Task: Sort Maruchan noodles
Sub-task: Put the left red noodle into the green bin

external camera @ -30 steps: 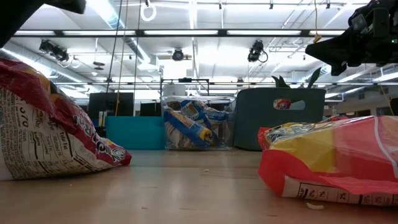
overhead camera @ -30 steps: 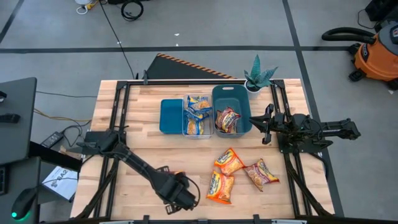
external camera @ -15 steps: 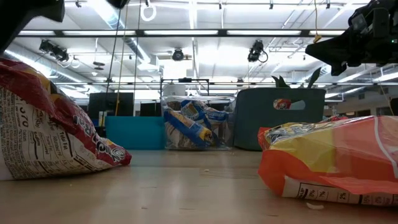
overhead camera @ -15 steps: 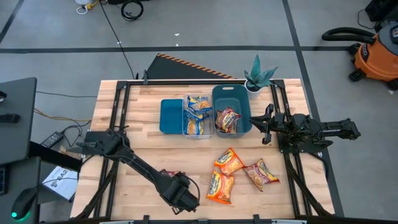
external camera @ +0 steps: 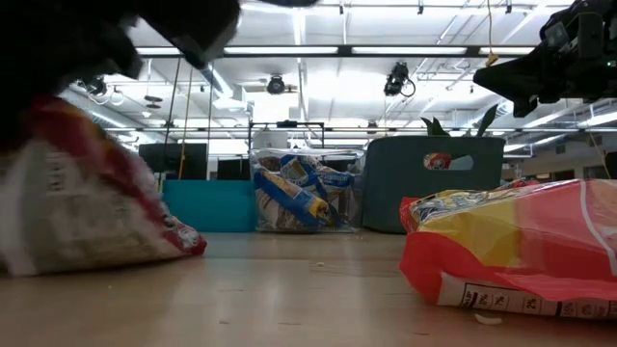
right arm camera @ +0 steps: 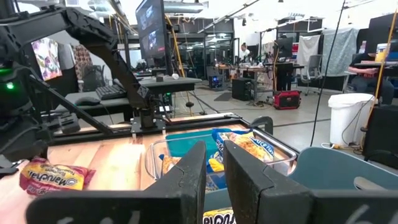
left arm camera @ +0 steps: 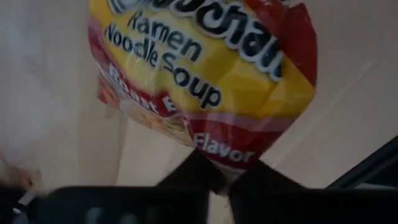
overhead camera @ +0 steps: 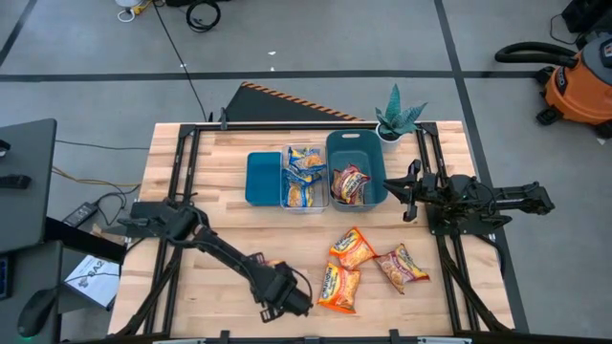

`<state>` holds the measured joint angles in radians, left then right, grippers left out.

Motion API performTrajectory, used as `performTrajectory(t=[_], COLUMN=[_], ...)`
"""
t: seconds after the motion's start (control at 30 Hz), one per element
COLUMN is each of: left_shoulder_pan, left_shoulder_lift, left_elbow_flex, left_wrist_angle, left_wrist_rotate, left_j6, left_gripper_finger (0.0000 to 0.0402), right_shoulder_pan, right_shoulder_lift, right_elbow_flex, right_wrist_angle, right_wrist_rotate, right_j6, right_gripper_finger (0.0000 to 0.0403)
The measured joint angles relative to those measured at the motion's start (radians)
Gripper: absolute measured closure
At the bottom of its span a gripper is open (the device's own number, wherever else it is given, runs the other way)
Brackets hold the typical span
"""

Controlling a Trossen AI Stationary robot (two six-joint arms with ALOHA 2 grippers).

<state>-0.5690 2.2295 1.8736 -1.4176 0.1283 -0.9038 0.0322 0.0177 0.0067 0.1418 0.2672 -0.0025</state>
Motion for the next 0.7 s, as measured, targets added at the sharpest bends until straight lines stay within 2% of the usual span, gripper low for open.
performTrajectory(t=[0.07,0.27,0.5,0.7], left_shoulder_pan=[0.015,0.061,0.128,0.183], left_shoulder_lift=[0.000,-0.041,-0.173,-0.296], left_elbow_flex=[0.000,0.000,0.000,0.002], left_wrist_angle=[-0.010,-0.058,-0.075,-0.052], left_wrist_rotate=[0.000,-0.015,-0.153,-0.311], left_j6=[0.024,0.054,0.066,0.143], left_gripper_finger=[0.0391,0.0396,0.0398,0.0398], right_shoulder_pan=[0.000,0.000,0.000,0.000], right_shoulder_lift=[0.000,0.000,0.000,0.000], right_elbow_flex=[0.000,0.000,0.000,0.000], right_wrist_angle=[0.000,-0.001,-0.001,-0.001], right_wrist_rotate=[0.000,0.000,0.000,0.000], right_j6=[0.000,0.000,0.000,0.000], right_gripper_finger=[0.0341,0.0341,0.0341,0.0341])
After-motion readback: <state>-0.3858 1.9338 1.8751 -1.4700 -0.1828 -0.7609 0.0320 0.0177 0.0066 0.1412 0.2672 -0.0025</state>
